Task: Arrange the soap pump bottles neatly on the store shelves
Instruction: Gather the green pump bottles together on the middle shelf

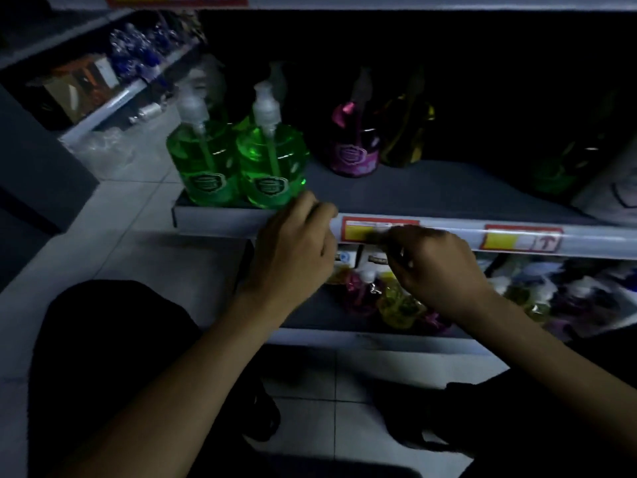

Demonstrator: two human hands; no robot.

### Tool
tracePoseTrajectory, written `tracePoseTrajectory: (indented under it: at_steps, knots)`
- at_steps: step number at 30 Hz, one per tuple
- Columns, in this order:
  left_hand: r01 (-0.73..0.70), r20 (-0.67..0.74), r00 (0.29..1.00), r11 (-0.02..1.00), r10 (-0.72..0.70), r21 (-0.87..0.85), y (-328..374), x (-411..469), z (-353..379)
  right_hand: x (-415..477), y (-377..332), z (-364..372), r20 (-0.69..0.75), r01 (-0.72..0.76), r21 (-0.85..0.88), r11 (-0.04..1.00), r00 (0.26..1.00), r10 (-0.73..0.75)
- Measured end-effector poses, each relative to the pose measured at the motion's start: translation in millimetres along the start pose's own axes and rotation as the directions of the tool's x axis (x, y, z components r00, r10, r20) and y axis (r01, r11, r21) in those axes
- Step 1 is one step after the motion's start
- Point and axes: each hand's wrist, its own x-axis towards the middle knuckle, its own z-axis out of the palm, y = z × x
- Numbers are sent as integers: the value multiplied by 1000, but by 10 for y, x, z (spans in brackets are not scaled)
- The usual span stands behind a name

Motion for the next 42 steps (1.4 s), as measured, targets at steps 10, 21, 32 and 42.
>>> tracePoseTrajectory:
  at_steps: [10, 21, 32, 42]
  knots:
    - [11, 665, 746, 997, 39, -71, 604, -221, 1223, -916, 834, 312, 561, -297, -396, 869, 671, 485]
    - [167, 674, 735, 944, 73, -284, 1158, -66, 2017, -861, 1805, 618, 413, -851, -167, 497, 398, 819]
    - [288, 749, 652, 875, 118, -389, 1441, -25, 2259, -928, 2155, 1052, 238, -869, 307, 389, 466, 852]
    - [284, 775, 611, 869, 162, -406, 1307, -33, 2263, -1076, 2076, 829, -12, -745, 111, 658, 661, 750]
